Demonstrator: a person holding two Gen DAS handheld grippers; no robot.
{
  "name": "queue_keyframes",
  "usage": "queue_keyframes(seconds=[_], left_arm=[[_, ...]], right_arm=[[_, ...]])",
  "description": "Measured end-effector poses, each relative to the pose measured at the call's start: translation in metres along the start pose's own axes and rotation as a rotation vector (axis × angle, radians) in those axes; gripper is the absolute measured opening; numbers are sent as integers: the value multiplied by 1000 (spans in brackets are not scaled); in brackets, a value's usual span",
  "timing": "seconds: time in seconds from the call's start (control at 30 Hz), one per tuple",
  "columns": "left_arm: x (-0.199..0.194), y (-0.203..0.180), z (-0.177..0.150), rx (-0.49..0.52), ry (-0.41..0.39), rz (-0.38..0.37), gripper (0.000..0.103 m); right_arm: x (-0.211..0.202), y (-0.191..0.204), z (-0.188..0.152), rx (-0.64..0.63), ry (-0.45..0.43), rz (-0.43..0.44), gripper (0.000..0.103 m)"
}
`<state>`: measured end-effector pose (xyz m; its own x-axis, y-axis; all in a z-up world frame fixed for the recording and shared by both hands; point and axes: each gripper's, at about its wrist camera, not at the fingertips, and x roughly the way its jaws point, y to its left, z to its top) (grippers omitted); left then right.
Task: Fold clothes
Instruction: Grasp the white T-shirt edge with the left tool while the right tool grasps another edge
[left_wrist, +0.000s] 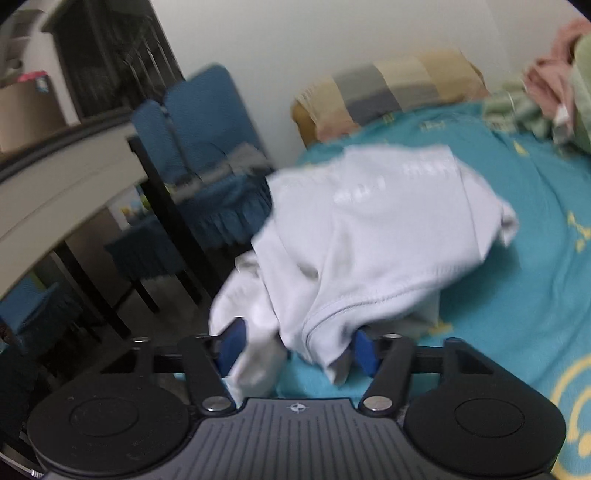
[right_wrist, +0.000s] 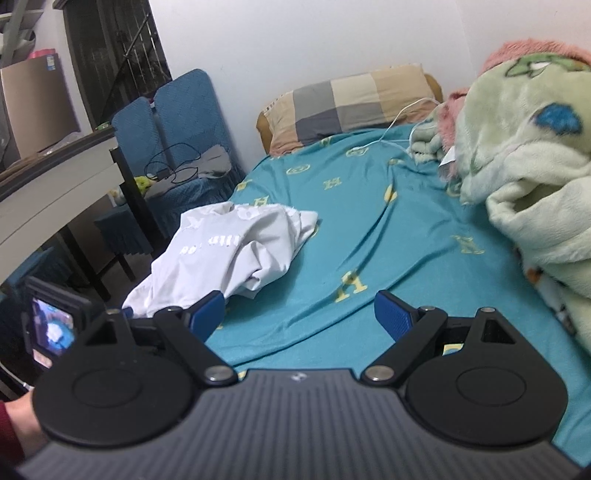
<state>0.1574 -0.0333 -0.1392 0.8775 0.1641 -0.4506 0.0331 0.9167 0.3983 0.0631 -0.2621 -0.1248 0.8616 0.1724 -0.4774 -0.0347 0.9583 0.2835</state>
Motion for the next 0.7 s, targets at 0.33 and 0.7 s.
queue_keyframes(seconds=[0.33,0.7], left_arm=[[-85,44,53,-220,-230,-137,3],[-237,94,53,-371,-374,-510,3]], right_arm=[[4,4,1,-1,-73,25,89],[-46,31,4,-59,-175,289,89]])
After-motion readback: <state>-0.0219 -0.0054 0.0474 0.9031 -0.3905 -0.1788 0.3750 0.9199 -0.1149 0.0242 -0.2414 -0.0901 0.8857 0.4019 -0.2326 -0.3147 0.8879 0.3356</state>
